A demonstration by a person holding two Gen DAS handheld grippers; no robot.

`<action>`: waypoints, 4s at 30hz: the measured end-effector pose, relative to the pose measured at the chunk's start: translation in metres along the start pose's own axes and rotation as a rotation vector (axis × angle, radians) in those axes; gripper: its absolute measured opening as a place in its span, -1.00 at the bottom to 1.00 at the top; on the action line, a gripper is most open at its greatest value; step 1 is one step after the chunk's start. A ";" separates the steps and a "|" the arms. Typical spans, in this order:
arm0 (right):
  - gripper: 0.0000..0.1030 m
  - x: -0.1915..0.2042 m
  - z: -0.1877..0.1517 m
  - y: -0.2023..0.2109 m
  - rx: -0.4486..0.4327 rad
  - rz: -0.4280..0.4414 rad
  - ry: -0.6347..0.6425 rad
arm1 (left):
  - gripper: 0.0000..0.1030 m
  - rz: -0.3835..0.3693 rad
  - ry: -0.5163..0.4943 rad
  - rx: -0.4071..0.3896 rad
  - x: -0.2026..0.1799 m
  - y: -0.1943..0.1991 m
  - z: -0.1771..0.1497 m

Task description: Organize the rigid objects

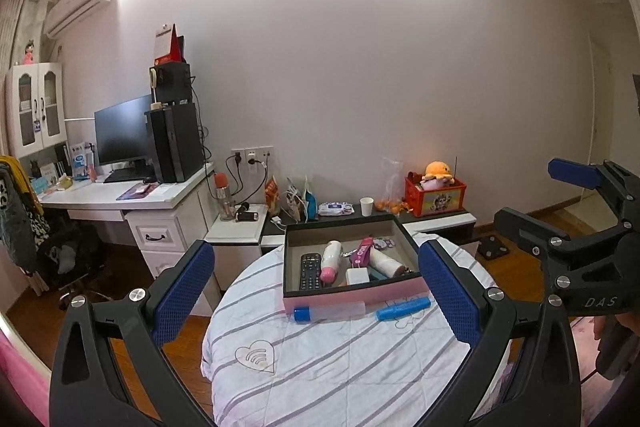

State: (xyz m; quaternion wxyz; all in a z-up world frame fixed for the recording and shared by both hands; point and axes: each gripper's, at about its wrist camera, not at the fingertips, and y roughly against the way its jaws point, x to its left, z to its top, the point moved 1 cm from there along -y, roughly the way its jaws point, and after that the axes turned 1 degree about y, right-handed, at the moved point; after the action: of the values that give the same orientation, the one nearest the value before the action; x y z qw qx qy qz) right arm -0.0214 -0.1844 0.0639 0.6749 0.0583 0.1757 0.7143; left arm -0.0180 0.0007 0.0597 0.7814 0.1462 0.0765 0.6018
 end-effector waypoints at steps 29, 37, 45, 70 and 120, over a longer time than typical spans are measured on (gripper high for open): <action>1.00 -0.029 -0.122 -0.160 0.364 0.083 -0.120 | 1.00 0.000 0.005 0.453 -0.009 -0.186 -0.109; 1.00 -0.025 -0.148 -0.220 0.466 0.150 -0.102 | 1.00 0.016 0.043 0.558 -0.005 -0.234 -0.139; 1.00 -0.043 -0.179 -0.254 0.537 0.135 -0.176 | 1.00 -0.005 0.041 0.609 -0.006 -0.249 -0.156; 0.85 0.035 -0.171 -0.265 0.566 0.399 0.074 | 1.00 -0.049 0.029 0.636 0.003 -0.214 -0.175; -0.48 -0.044 -0.084 -0.321 0.422 0.092 0.013 | 1.00 -0.093 0.029 0.420 -0.031 -0.302 -0.055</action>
State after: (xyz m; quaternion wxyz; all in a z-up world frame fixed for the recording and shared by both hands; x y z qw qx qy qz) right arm 0.2579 -0.2336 -0.1131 0.6132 0.2019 0.3229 0.6921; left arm 0.2346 -0.0923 -0.0908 0.7595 0.2937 0.2181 0.5379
